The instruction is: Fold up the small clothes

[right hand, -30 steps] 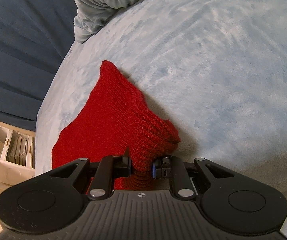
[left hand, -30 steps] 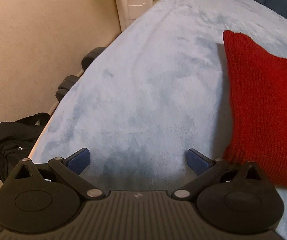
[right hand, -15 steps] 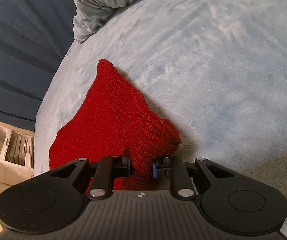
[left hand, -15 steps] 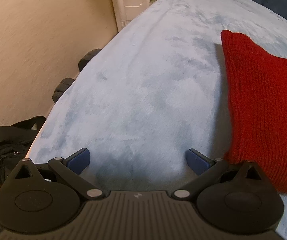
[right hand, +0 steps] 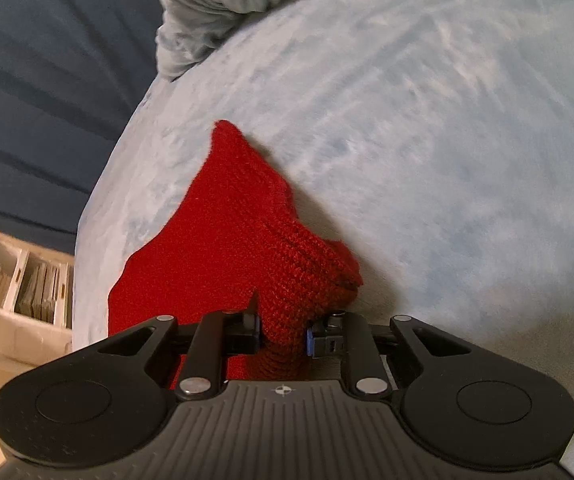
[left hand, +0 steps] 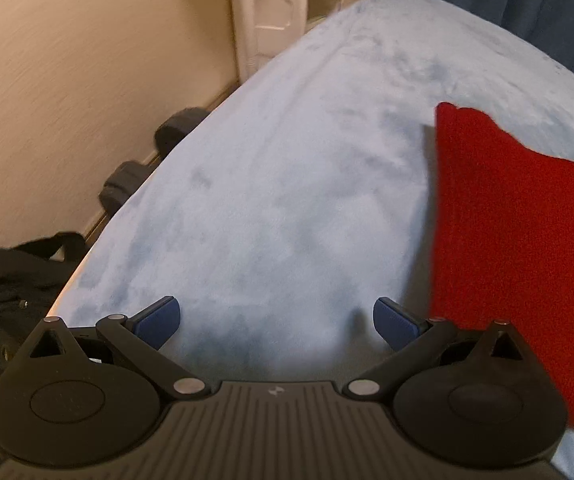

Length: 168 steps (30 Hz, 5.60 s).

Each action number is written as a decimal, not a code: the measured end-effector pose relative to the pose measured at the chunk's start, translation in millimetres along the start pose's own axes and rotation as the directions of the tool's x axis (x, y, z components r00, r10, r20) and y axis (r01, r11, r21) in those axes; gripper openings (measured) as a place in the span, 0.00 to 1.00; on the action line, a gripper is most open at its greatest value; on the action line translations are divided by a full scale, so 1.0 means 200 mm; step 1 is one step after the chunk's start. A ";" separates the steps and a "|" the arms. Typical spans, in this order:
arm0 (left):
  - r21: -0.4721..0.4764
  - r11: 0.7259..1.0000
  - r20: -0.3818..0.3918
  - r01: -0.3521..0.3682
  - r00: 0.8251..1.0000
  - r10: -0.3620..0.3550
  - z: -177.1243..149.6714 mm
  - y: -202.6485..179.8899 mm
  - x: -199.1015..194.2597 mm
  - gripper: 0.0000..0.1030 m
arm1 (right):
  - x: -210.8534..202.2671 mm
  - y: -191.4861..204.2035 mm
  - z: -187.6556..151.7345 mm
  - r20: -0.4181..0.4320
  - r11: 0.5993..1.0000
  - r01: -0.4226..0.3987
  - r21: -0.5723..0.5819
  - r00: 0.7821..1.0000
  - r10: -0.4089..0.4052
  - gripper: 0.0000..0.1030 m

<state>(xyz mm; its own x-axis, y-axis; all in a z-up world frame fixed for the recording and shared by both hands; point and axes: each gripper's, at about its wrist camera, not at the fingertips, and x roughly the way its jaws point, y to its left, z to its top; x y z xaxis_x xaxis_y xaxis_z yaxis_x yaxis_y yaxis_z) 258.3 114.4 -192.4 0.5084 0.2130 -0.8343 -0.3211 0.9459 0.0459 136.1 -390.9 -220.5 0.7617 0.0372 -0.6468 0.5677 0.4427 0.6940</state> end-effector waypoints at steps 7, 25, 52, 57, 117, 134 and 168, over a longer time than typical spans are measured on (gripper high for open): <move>0.091 0.995 -0.035 -0.026 0.999 0.030 -0.06 -0.05 0.09 1.00 | 0.05 -0.06 -0.02 -0.015 0.999 0.031 0.032 0.999 -0.031 0.20; 0.099 0.989 0.025 0.109 0.993 -0.112 -0.10 0.05 0.10 1.00 | -0.11 1.15 -0.42 0.299 0.664 0.276 -0.695 0.951 -0.082 0.15; -0.173 0.954 0.015 0.244 0.969 -0.246 0.04 0.31 -0.01 1.00 | 0.05 1.15 -1.82 -0.227 -0.380 -0.191 -0.905 0.973 0.051 0.26; -0.039 0.962 0.121 0.269 0.957 -0.263 0.11 0.20 -0.27 1.00 | -0.21 1.20 -1.58 -0.363 -0.142 -0.343 -0.928 0.921 0.145 0.49; 0.019 0.961 0.121 0.276 0.953 -0.277 -0.45 0.19 -1.17 1.00 | -1.12 0.61 -0.99 -0.096 0.443 -0.181 -0.878 0.973 0.208 0.79; -0.235 0.942 -0.091 0.239 0.960 -0.266 -0.12 -0.14 -0.48 1.00 | -0.14 0.85 -0.18 -0.170 0.773 -0.152 -0.616 0.984 0.058 0.85; 0.096 0.883 -0.178 0.460 0.880 -0.439 0.83 -0.54 0.31 0.37 | 0.48 0.65 -0.21 -0.298 0.881 -0.060 -0.469 0.950 -0.094 0.22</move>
<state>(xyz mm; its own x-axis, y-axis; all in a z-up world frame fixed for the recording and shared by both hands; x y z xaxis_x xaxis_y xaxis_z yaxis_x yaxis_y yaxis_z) 456.5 64.7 -157.6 0.4461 -0.2718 -0.8527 0.0277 0.9565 -0.2904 269.9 -291.5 -206.2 0.5773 0.2603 -0.7739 0.3085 0.8080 0.5019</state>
